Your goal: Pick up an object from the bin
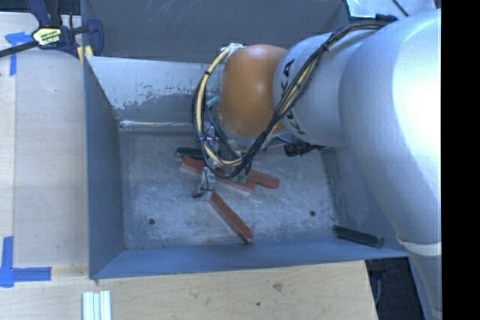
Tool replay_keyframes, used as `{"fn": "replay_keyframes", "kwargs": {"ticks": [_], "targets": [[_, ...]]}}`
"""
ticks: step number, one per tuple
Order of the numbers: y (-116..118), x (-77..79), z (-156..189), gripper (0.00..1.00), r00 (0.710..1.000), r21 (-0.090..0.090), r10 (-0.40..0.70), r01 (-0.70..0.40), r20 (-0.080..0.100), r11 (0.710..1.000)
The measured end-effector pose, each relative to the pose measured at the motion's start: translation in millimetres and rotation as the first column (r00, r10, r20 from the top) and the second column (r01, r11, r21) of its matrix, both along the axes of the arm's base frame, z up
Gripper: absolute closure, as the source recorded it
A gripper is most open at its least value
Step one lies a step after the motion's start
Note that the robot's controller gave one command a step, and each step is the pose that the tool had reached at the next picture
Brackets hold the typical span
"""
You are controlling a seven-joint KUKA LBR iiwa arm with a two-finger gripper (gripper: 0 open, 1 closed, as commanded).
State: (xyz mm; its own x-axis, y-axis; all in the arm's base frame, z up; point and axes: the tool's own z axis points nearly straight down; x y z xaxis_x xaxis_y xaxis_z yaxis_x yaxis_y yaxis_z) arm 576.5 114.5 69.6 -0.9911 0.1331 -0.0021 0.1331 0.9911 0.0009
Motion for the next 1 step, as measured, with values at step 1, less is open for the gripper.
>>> {"fn": "replay_keyframes", "kwargs": {"ticks": [1], "targets": [[0.1,1.6,5.0,1.00,1.000,0.001,-0.002,0.002,0.000,1.000]]}}
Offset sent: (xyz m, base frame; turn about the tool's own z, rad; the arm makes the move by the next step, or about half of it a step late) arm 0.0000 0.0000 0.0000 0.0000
